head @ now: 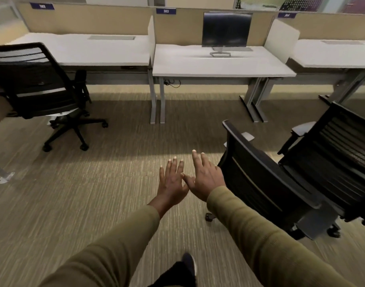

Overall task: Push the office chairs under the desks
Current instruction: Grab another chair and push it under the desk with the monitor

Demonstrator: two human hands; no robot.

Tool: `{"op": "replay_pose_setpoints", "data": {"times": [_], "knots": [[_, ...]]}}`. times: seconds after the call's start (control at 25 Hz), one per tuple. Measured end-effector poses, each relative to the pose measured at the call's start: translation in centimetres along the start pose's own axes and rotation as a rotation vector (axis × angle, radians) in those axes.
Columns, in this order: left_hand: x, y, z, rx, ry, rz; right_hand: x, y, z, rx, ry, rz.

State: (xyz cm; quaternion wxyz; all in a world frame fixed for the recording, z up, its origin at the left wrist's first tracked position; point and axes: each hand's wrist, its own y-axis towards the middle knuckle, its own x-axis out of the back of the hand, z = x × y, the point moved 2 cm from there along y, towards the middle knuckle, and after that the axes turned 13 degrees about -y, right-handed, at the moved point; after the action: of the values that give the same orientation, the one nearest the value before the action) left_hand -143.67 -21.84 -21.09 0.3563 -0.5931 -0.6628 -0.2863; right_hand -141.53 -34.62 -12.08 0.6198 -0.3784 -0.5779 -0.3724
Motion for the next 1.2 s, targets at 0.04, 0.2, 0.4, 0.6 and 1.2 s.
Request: {"op": "replay_pose_setpoints", "data": {"times": [0.04,0.2,0.4,0.6,1.2], "knots": [[0.0,1.6,-1.5,-0.032,-0.015,-0.020,0.6,0.6,-1.3,-0.002,-0.009,-0.024],[-0.1,8.9,-7.5,-0.198,-0.062,-0.072,2.1,3.1,-7.1,-0.020,-0.058,-0.077],[-1.3,17.5,-15.2,-0.313,-0.076,-0.088,2.1,4.1,-15.4,-0.107,-0.115,-0.054],[-4.5,21.0,-18.5,-0.348,0.175,0.140,-0.2,2.0,-23.0,-0.292,0.014,0.232],[-7.6,5.1,-17.1,-0.184,0.175,-0.190,-2.6,-9.2,-25.4,0.145,0.071,0.279]]}}
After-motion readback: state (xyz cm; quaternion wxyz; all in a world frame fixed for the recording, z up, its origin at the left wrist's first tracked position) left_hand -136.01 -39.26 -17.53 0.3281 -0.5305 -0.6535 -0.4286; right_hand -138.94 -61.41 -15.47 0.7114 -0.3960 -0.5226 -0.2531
